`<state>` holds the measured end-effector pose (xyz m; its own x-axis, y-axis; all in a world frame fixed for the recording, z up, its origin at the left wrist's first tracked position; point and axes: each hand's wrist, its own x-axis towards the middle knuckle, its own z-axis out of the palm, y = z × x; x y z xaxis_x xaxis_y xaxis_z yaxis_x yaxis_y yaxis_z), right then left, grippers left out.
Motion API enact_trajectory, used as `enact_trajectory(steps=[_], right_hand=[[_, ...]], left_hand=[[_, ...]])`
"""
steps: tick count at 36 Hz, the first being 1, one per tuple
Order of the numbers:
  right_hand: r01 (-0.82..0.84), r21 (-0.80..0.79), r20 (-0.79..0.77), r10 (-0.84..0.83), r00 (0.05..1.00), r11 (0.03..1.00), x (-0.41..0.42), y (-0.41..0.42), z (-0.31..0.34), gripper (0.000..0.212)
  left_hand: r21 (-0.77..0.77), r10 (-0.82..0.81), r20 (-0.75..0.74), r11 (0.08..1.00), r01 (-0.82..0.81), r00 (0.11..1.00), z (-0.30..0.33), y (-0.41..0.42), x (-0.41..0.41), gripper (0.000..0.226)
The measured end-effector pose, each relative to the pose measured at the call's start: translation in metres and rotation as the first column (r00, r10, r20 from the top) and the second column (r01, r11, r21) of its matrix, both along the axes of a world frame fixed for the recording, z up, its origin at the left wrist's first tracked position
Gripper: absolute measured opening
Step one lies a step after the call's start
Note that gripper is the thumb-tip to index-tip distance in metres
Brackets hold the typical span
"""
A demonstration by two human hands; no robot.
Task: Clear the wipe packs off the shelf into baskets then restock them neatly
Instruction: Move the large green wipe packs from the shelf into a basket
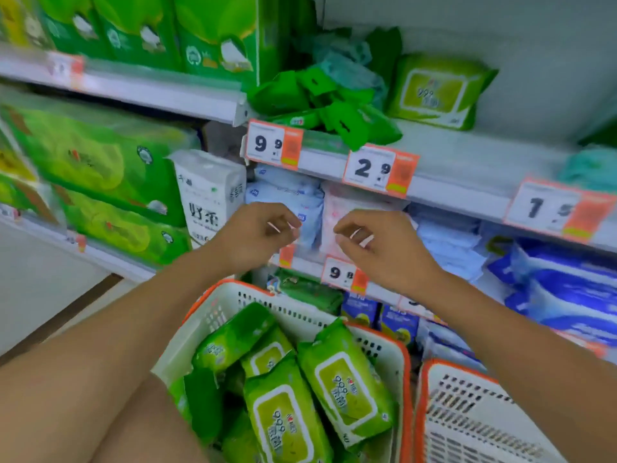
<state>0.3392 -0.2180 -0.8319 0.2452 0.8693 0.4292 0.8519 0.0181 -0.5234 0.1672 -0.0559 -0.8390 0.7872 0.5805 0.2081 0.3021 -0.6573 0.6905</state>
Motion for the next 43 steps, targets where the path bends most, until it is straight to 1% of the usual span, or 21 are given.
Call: enact_trajectory(steps=[3,5,8,10,11,13,14,16,17,19,21,22,24,25,26,28,32,33,37,39,43], right_hand=[[0.130,0.240,-0.015,-0.130,0.991,0.962,0.048,-0.025,0.063,0.007],[0.192,0.278,-0.031,-0.190,0.981,0.941,0.084,-0.036,0.097,0.007],[0.307,0.095,-0.005,-0.308,0.951,0.947,0.146,-0.038,0.122,0.013],[0.423,-0.093,0.004,-0.424,0.906,0.902,0.184,-0.034,0.124,0.022],[0.449,-0.179,-0.048,-0.463,0.885,0.876,0.199,-0.032,0.121,0.029],[0.464,-0.338,-0.131,-0.529,0.839,0.819,0.226,-0.027,0.110,0.049],[0.469,-0.399,-0.109,-0.549,0.829,0.788,0.239,-0.023,0.104,0.063],[0.452,-0.464,-0.101,-0.552,0.827,0.762,0.261,-0.010,0.095,0.090],[0.425,-0.480,-0.146,-0.548,0.824,0.767,0.272,-0.001,0.094,0.100],[0.343,-0.493,-0.319,-0.532,0.784,0.800,0.285,0.021,0.098,0.120],[0.320,-0.440,-0.483,-0.522,0.703,0.839,0.297,0.042,0.099,0.153],[0.329,-0.399,-0.543,-0.510,0.668,0.856,0.307,0.053,0.098,0.167],[0.331,-0.316,-0.633,-0.457,0.624,0.889,0.327,0.075,0.093,0.178],[0.309,-0.279,-0.685,-0.414,0.599,0.909,0.332,0.084,0.094,0.176],[0.282,-0.242,-0.735,-0.366,0.572,0.928,0.337,0.093,0.096,0.165],[0.238,-0.185,-0.786,-0.289,0.547,0.953,0.340,0.104,0.102,0.125],[0.253,-0.195,-0.739,-0.311,0.598,0.948,0.329,0.108,0.112,0.070],[0.256,-0.199,-0.735,-0.317,0.599,0.946,0.327,0.109,0.114,0.063],[0.350,-0.171,-0.756,-0.351,0.553,0.921,0.308,0.107,0.117,0.074],[0.404,-0.140,-0.771,-0.356,0.528,0.904,0.297,0.096,0.122,0.070],[0.468,-0.112,-0.843,-0.333,0.423,0.877,0.276,0.053,0.138,0.063]], left_hand=[[0.250,-0.176,0.221,0.961,0.119,0.959,0.060,-0.032,0.071,0.011],[0.377,-0.273,0.204,0.908,0.182,0.940,0.092,-0.049,0.116,0.024],[0.521,-0.169,-0.058,0.836,0.174,0.984,0.113,-0.053,0.179,0.035],[0.551,-0.033,-0.272,0.814,0.184,0.962,0.119,-0.052,0.211,0.041],[0.565,0.012,-0.366,0.797,0.213,0.930,0.123,-0.052,0.224,0.047],[0.504,0.031,-0.545,0.811,0.297,0.838,0.129,-0.047,0.246,0.057],[0.424,0.015,-0.627,0.845,0.325,0.779,0.131,-0.042,0.255,0.064],[0.260,-0.031,-0.751,0.905,0.338,0.660,0.134,-0.029,0.270,0.082],[0.233,-0.035,-0.782,0.910,0.343,0.623,0.134,-0.024,0.275,0.090],[0.256,-0.016,-0.810,0.890,0.377,0.586,0.134,-0.017,0.281,0.096],[0.256,-0.027,-0.817,0.878,0.404,0.576,0.129,-0.015,0.280,0.092],[0.236,-0.053,-0.807,0.884,0.404,0.589,0.126,-0.015,0.279,0.089],[0.189,-0.117,-0.771,0.896,0.401,0.626,0.118,-0.015,0.274,0.084],[0.174,-0.137,-0.760,0.899,0.403,0.635,0.117,-0.016,0.270,0.082],[0.165,-0.147,-0.754,0.901,0.401,0.640,0.116,-0.016,0.269,0.081],[0.149,-0.157,-0.753,0.905,0.398,0.639,0.118,-0.013,0.272,0.082],[0.148,-0.161,-0.757,0.902,0.407,0.633,0.118,-0.014,0.272,0.082],[0.159,-0.158,-0.754,0.898,0.410,0.638,0.117,-0.014,0.272,0.081],[0.157,-0.160,-0.741,0.903,0.399,0.652,0.118,-0.016,0.270,0.082],[0.156,-0.158,-0.737,0.906,0.393,0.657,0.118,-0.016,0.271,0.083],[0.173,-0.135,-0.724,0.914,0.368,0.676,0.123,-0.021,0.267,0.085]])
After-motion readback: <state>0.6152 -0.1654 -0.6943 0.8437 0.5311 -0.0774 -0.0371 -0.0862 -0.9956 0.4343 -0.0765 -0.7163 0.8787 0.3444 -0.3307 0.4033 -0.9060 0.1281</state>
